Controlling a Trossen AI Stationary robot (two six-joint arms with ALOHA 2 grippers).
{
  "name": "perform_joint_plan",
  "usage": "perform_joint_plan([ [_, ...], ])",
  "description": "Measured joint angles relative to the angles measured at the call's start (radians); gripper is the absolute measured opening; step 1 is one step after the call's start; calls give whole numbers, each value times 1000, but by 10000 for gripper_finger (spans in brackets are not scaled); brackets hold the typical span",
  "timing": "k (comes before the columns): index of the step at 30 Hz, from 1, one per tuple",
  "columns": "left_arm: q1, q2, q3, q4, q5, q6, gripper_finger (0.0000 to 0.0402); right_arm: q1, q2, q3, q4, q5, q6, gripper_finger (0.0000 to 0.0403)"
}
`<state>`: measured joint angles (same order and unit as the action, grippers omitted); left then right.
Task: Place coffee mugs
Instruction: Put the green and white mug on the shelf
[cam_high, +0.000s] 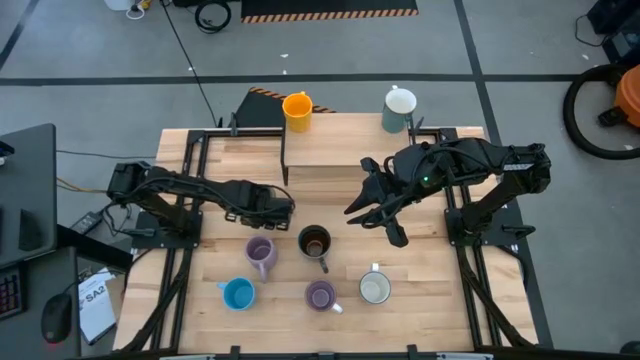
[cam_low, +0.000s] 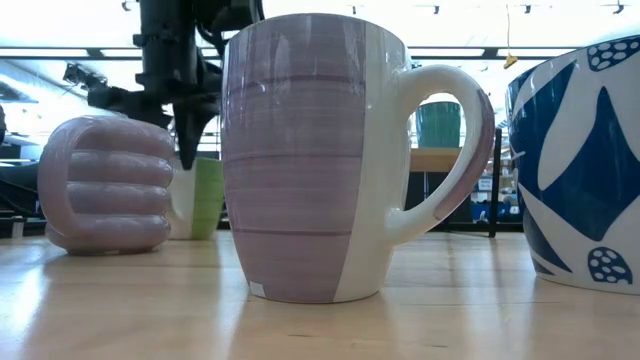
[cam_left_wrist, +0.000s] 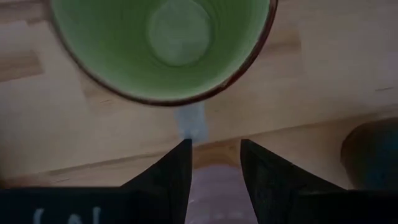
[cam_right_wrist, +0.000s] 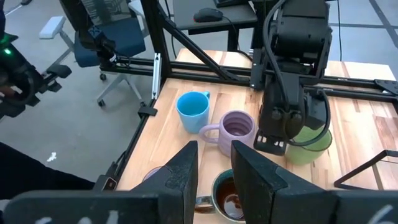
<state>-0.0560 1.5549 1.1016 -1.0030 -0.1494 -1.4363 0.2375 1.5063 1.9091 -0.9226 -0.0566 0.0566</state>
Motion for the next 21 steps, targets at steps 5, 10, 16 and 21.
perform_joint_plan([
  [5, 24, 0, -30, 22, 5, -1, 142, 0, 0, 0, 0, -15, 3, 102],
  [10, 26, 0, -20, 20, 14, 9, 142, 0, 0, 0, 5, -15, 0, 102],
  [16, 34, 0, -2, -26, 16, 56, 142, 0, 0, 0, 8, -16, -6, 102],
  [21, 31, 0, -2, -54, 27, 45, 142, 0, 0, 0, 9, -16, -6, 102],
])
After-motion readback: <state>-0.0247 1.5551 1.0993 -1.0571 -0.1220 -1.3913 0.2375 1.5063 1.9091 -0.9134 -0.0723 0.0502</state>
